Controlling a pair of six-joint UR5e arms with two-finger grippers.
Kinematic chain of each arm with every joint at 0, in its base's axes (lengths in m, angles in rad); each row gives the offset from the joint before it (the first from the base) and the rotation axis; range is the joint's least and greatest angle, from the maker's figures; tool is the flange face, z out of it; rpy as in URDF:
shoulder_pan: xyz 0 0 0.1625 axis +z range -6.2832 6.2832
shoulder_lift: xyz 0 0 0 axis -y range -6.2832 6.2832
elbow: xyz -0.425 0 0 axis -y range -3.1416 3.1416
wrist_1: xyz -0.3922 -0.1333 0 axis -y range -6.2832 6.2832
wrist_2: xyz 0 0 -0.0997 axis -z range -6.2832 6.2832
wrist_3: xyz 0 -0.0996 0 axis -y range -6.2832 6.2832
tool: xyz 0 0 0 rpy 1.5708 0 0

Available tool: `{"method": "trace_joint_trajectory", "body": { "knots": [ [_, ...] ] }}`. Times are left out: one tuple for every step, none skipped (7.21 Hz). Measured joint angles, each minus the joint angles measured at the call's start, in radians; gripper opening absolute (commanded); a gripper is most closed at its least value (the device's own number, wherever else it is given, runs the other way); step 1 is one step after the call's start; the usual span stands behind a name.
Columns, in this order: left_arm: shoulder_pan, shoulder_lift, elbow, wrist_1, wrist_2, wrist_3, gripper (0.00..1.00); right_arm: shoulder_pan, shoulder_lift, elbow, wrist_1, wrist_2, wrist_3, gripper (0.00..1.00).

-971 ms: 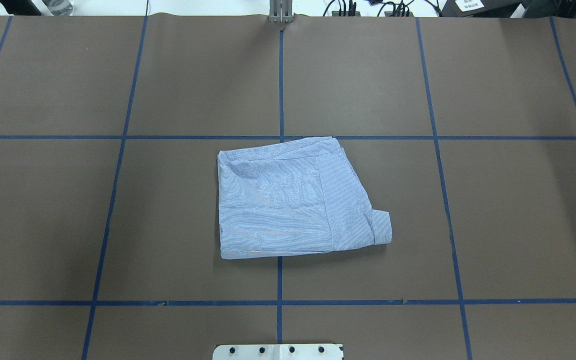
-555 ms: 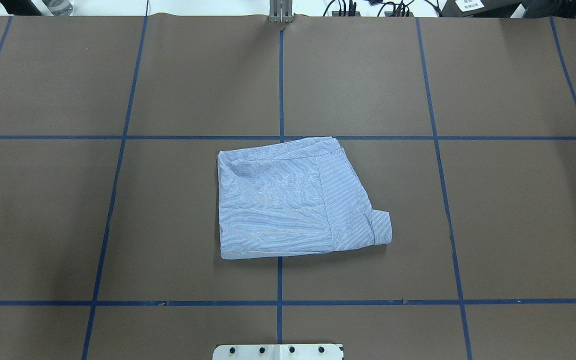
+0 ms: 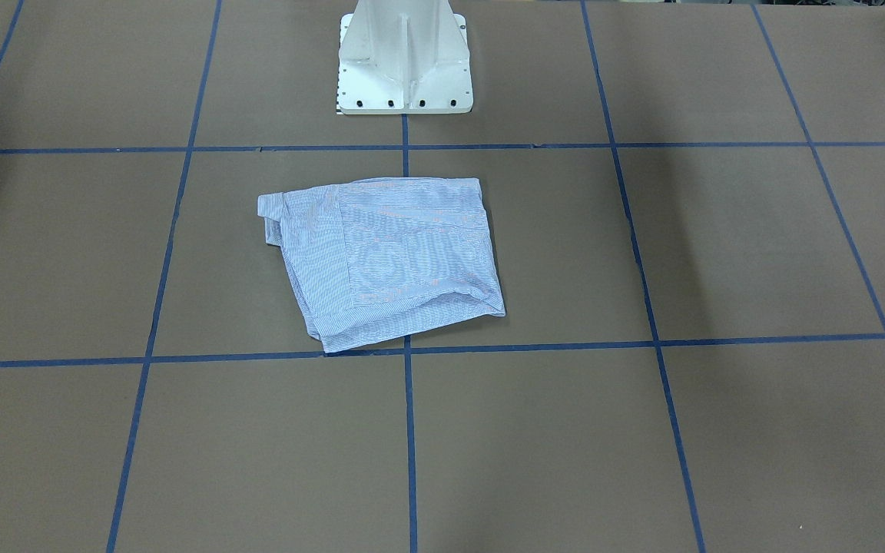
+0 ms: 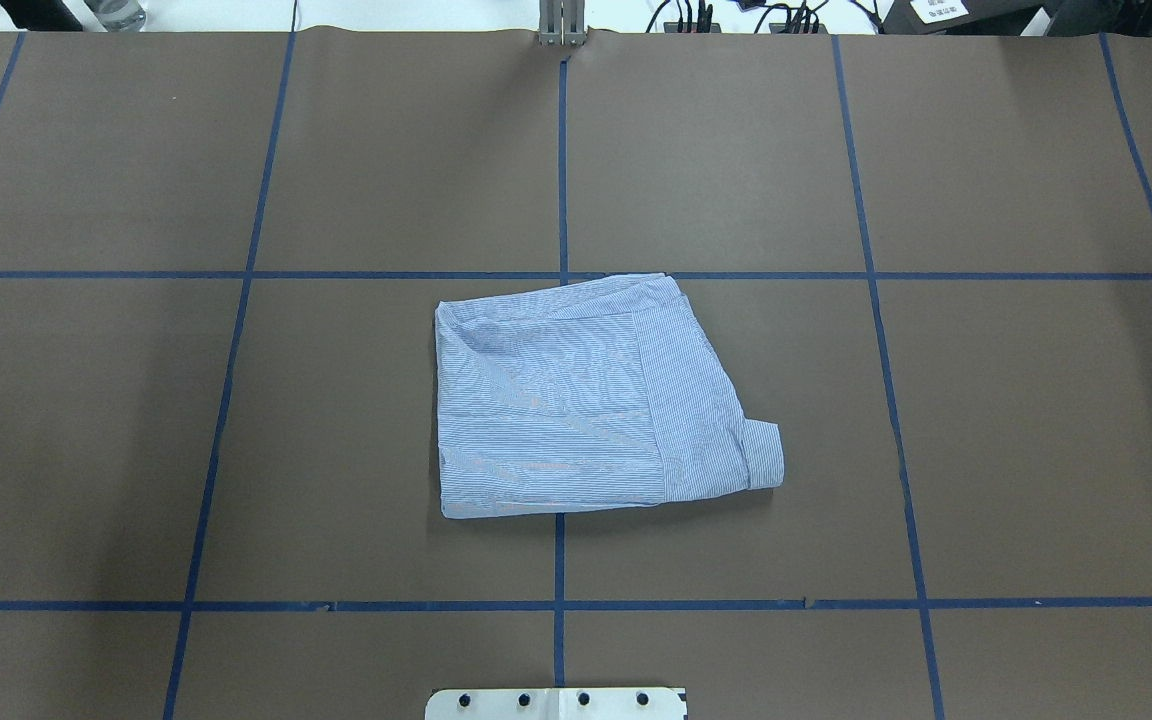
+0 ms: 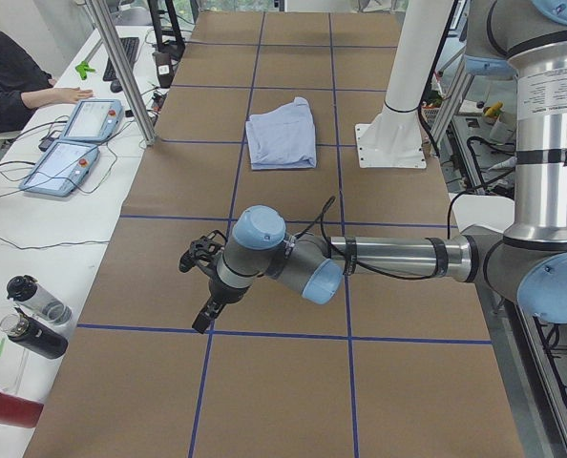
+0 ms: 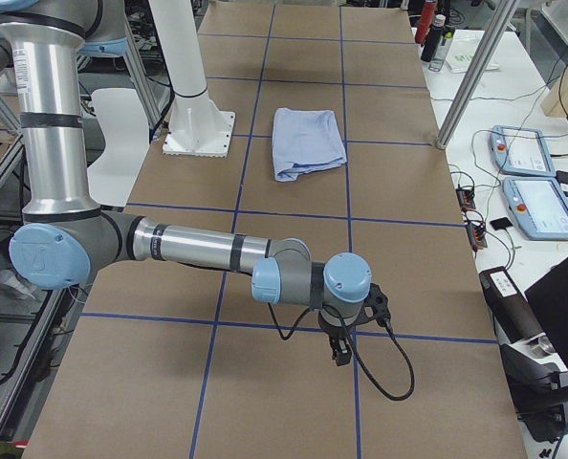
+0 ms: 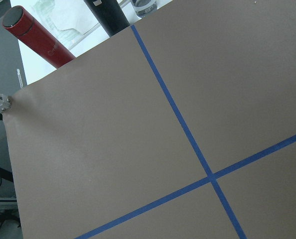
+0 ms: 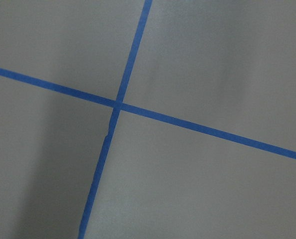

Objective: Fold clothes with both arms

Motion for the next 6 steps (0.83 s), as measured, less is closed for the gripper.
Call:
{"method": "trace_joint_trajectory", "body": {
  "knots": [
    [0.016,-0.011,-0.018,0.095,0.000,-0.002,1.00,-0.003,0.008,0.017,-0.003,-0.013,0.084,1.00],
    [0.042,-0.030,-0.049,0.228,0.000,-0.003,1.00,-0.010,0.010,0.041,-0.007,-0.015,0.173,1.00],
    [0.064,-0.047,-0.093,0.380,-0.008,-0.006,1.00,-0.021,0.008,0.061,-0.013,-0.004,0.233,1.00],
    [0.073,-0.050,-0.123,0.482,-0.039,-0.008,1.00,-0.030,0.007,0.070,-0.020,0.023,0.278,1.00],
    [0.074,-0.036,-0.131,0.526,-0.092,-0.003,1.00,-0.036,0.007,0.077,-0.028,0.055,0.317,1.00],
    [0.073,-0.019,-0.128,0.538,-0.126,0.012,1.00,-0.041,0.006,0.083,-0.032,0.074,0.337,1.00]
  ]
}}
